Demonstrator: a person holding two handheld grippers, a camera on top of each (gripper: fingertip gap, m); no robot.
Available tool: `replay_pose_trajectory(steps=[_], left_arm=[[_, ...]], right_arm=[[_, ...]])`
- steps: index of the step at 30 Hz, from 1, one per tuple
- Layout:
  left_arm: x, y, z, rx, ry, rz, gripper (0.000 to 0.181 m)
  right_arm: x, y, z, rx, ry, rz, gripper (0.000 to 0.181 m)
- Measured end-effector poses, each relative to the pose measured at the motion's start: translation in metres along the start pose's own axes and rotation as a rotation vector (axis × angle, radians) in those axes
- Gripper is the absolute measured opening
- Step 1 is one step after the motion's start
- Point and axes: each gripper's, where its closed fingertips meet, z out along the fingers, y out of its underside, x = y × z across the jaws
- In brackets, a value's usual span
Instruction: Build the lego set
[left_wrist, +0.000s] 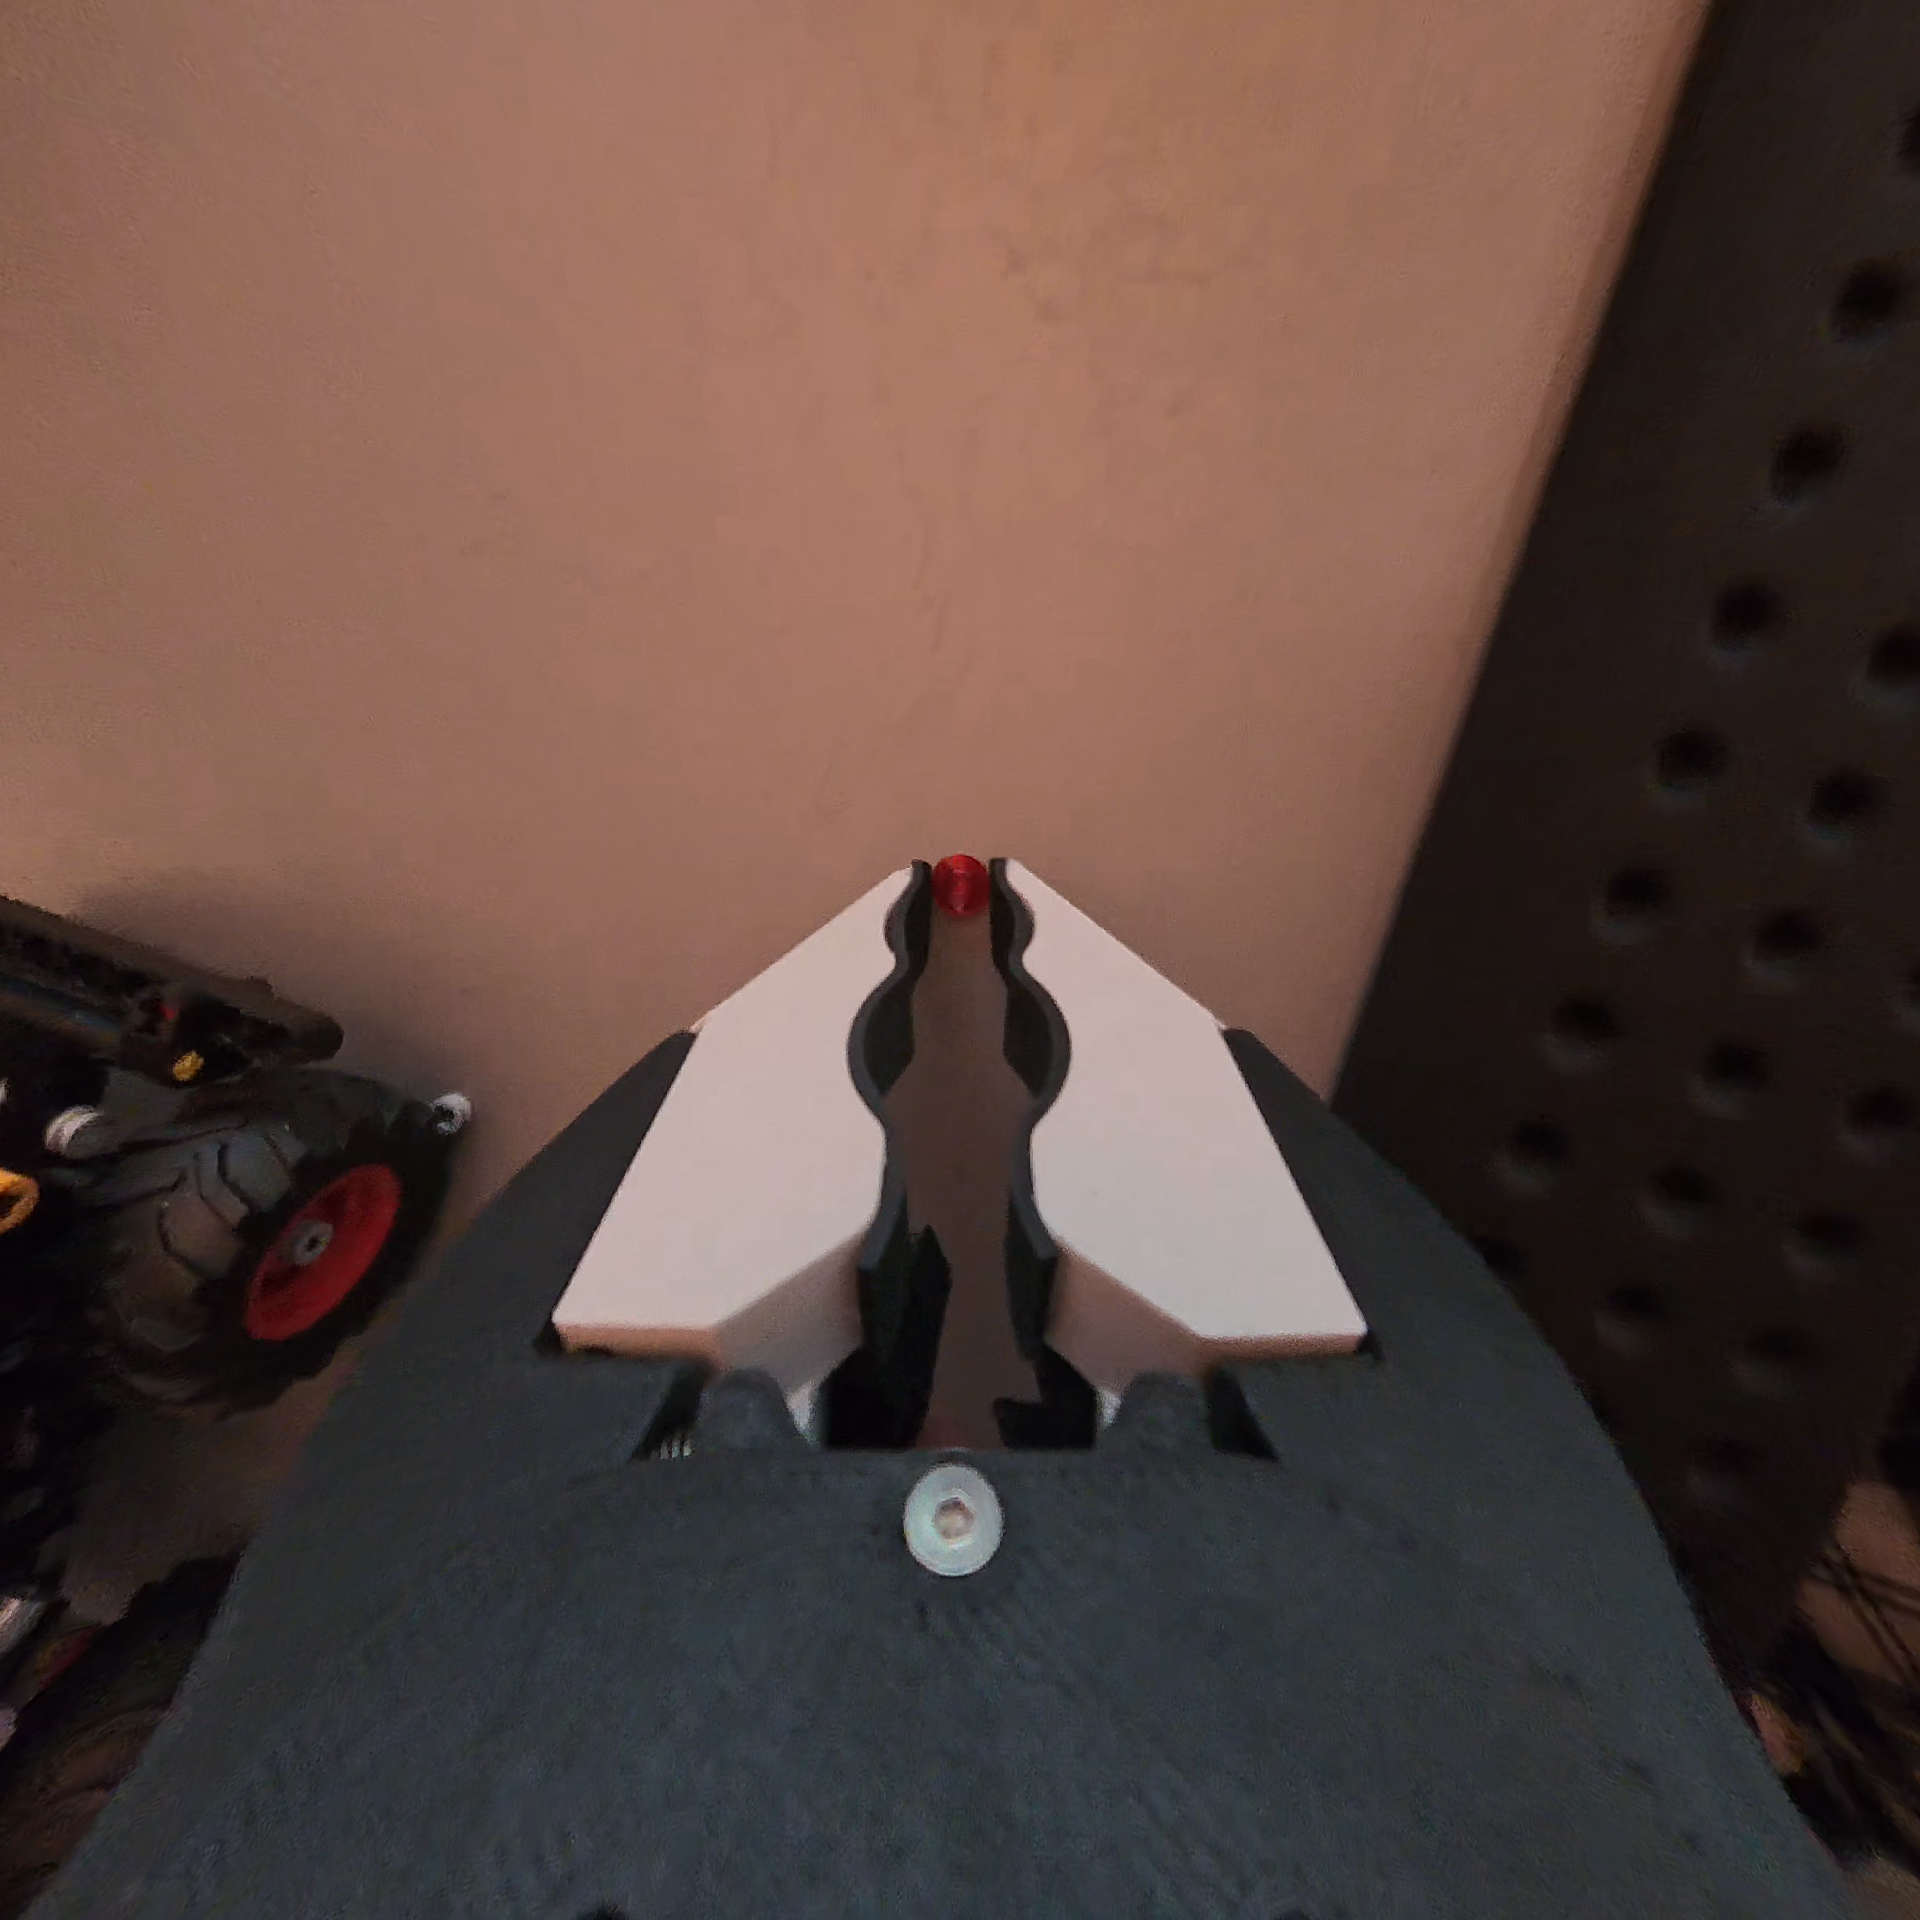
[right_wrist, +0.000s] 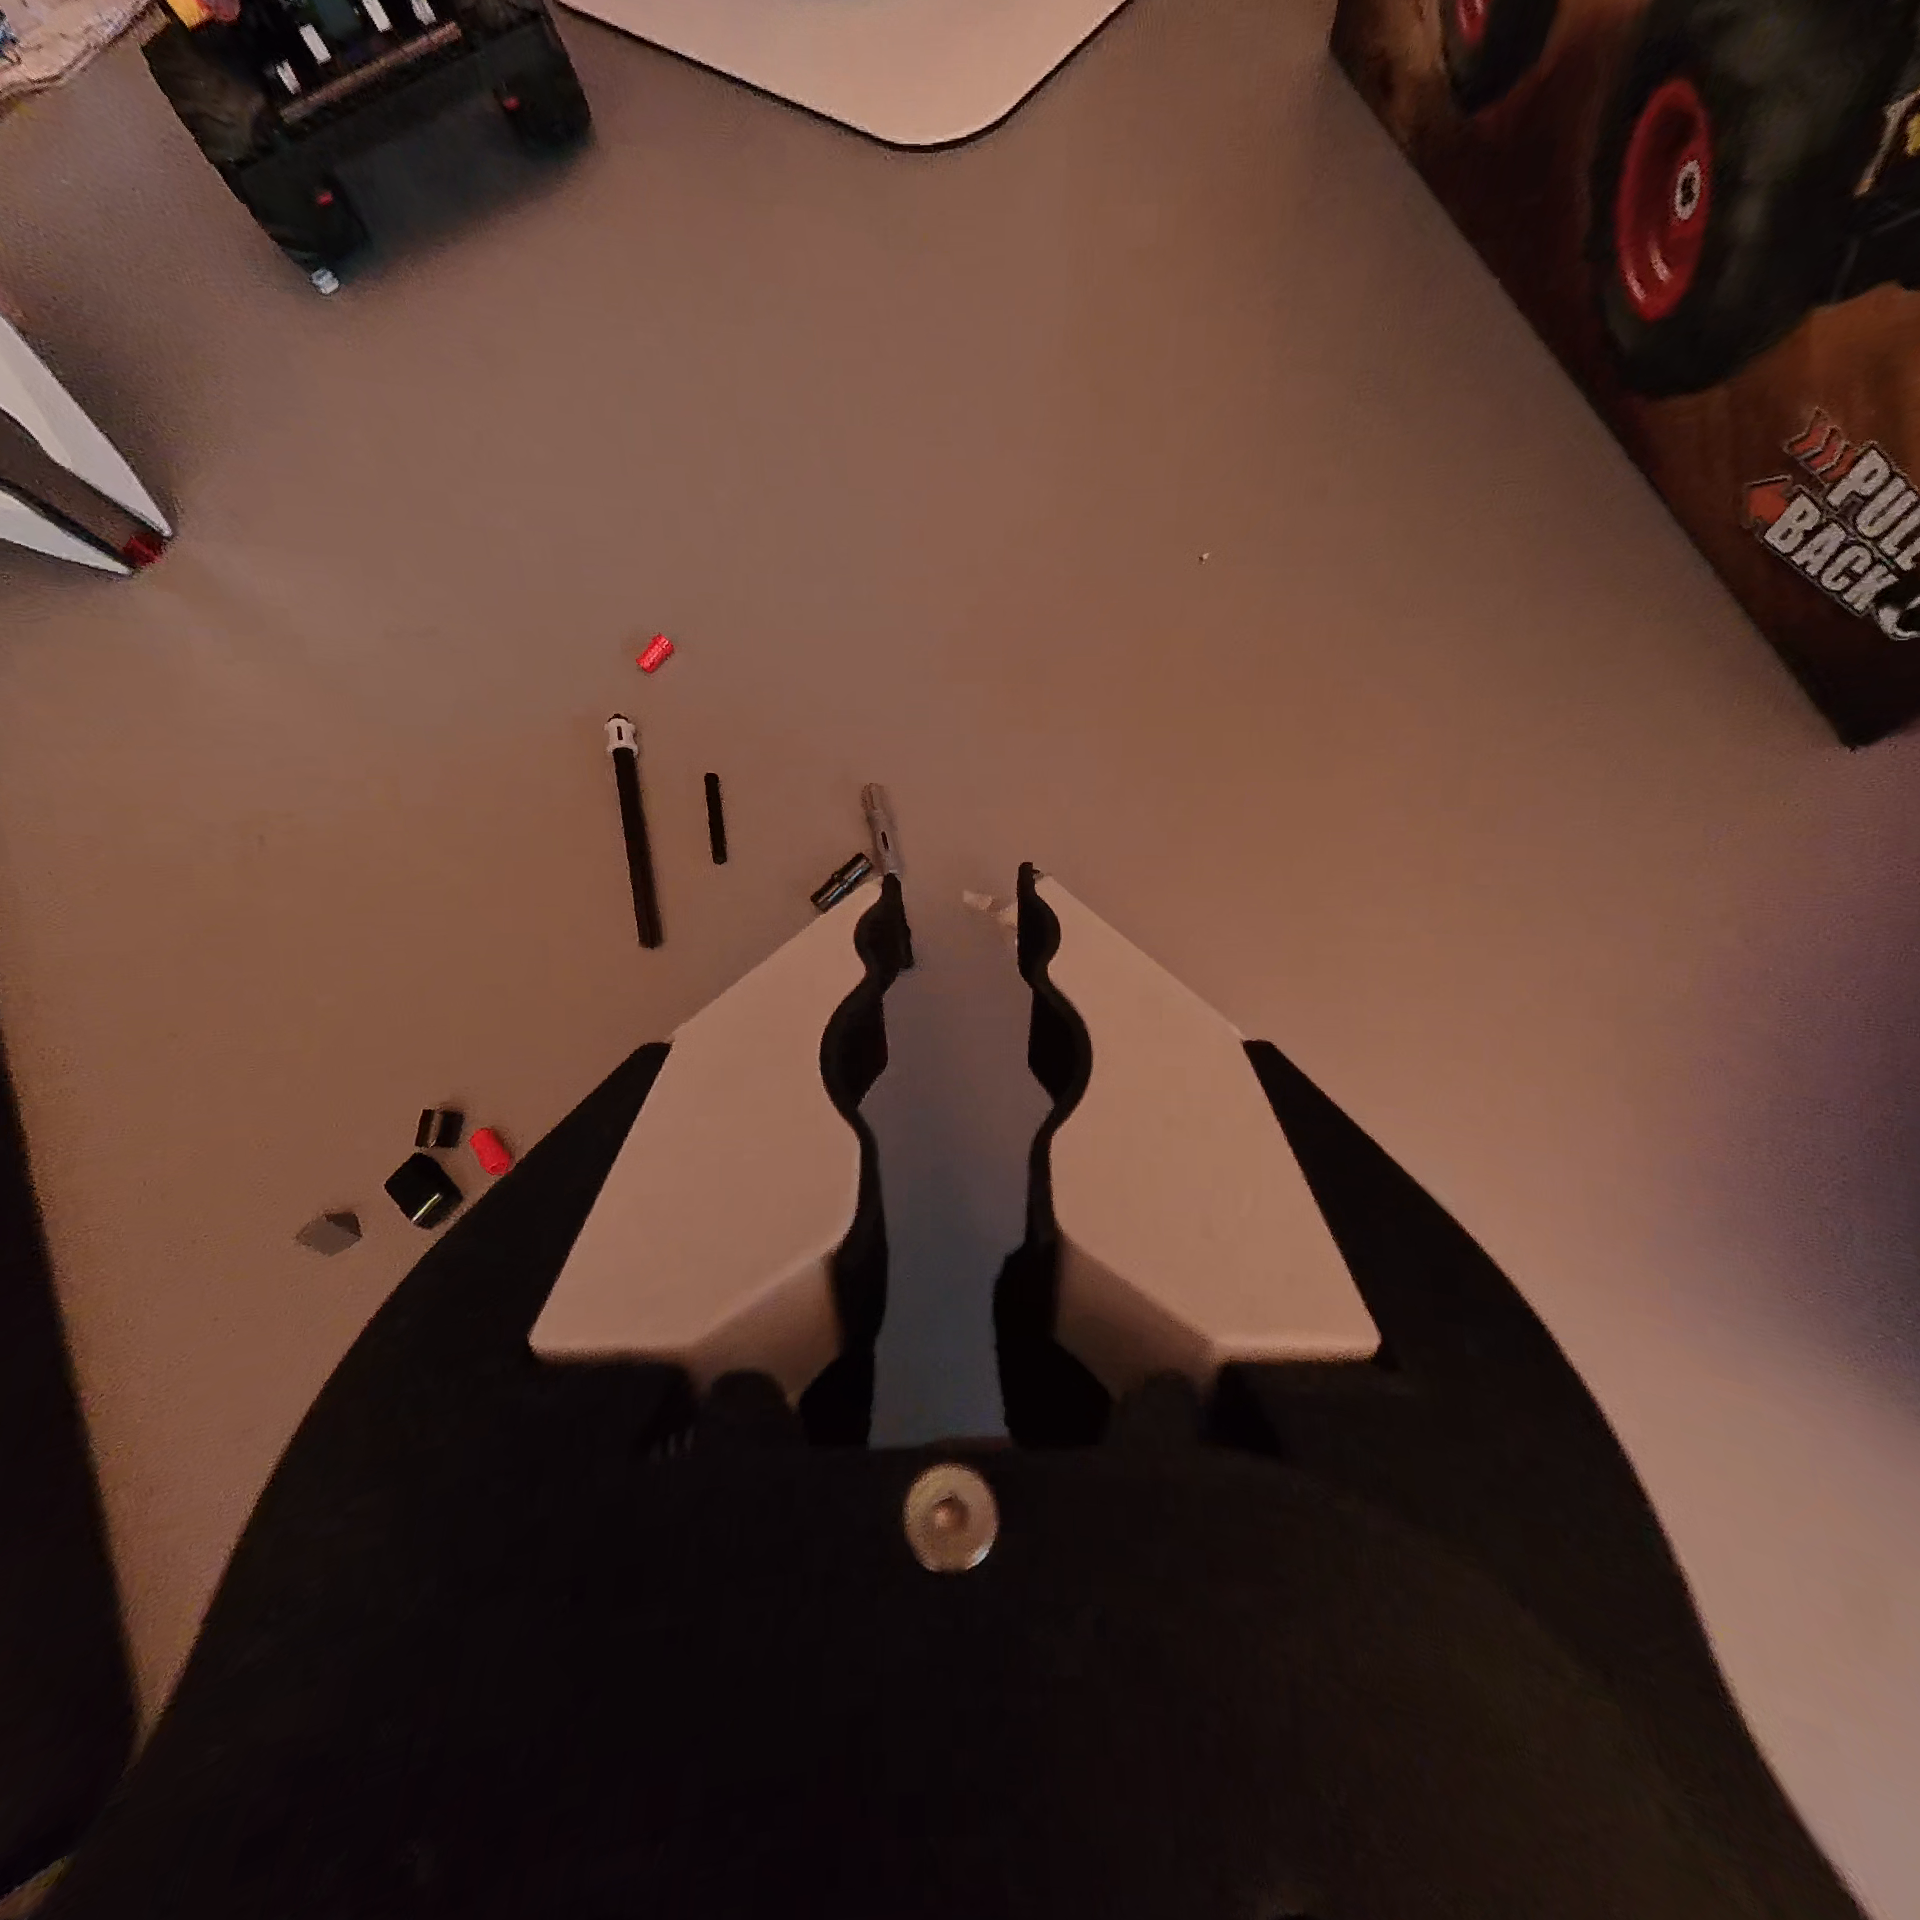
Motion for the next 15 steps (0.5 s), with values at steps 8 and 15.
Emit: replay_pose_trajectory(steps=[8, 15], left_arm=[[0.003, -0.05, 0.023, 0.076, -0.014, 0.075, 0.01], [-0.007, -0.146, 0.069, 0.192, -0.018, 0.136, 0.01]], right_arm=[[0.003, 0.001, -0.007, 0.025, 0.006, 0.015, 0.019], [0.004, 0.001, -0.006, 0.028, 0.017, 0.013, 0.02]])
